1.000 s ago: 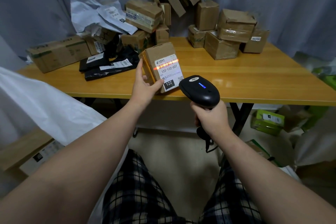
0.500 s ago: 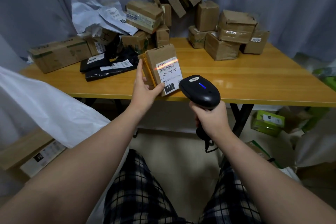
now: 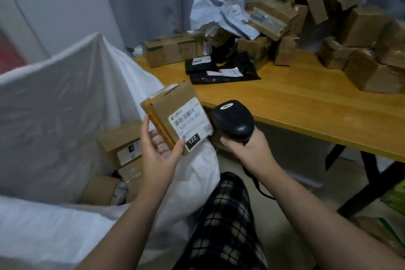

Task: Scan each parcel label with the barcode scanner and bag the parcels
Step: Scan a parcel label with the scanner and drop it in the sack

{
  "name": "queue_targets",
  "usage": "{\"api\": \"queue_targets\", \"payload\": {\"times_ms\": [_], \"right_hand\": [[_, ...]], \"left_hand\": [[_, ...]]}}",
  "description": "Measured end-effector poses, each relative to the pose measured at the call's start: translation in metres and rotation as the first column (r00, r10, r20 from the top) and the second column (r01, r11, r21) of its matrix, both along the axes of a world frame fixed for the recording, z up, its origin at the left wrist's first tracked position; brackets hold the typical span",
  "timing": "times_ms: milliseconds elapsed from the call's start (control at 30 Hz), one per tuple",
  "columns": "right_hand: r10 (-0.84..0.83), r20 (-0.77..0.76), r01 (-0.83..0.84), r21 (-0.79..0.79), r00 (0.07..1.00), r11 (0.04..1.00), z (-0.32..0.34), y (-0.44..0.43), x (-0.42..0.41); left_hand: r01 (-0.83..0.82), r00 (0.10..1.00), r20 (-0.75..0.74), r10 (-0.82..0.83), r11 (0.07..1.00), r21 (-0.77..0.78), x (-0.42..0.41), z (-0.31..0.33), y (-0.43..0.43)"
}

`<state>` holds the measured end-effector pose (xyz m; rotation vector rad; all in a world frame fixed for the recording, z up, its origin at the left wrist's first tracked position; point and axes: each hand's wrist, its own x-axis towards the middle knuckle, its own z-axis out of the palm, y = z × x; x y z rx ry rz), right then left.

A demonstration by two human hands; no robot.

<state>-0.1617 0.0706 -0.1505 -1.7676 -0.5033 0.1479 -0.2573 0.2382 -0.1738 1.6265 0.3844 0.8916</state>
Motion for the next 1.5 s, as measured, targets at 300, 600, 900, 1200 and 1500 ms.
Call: {"api": "queue_targets", "payload": {"times_ms": [300, 600, 900, 1200, 1500], "right_hand": [[0.129, -0.039, -0.132, -0.483, 0.991, 0.866, -0.028, 0.099, -0.006], [0.193, -0.505, -0.271, -0.086, 0.841, 0.959, 0.013, 0.136, -0.036], [0.194, -0.402, -0.216, -0.008, 0.895, 0.976, 0.036, 0.113, -0.053], [0.196, -0.235, -0.208, -0.026, 0.952, 0.978, 0.031, 0.099, -0.035], [-0.076, -0.042, 0.072, -0.088, 0.996, 0.994, 0.04, 0.053, 0.046]], "left_hand": [[-0.26, 0.827, -0.402, 0.393, 0.901, 0.346, -0.071, -0.012, 0.103], [-0.117, 0.614, -0.571, 0.544, 0.779, 0.616, -0.088, 0.03, 0.135], [0.048, 0.499, -0.619, 0.606, 0.694, 0.718, -0.107, 0.037, 0.131], [0.133, 0.52, -0.571, 0.635, 0.6, 0.789, -0.074, 0.03, 0.11], [0.22, 0.791, -0.448, 0.416, 0.49, 0.843, 0.056, 0.073, 0.059]]}}
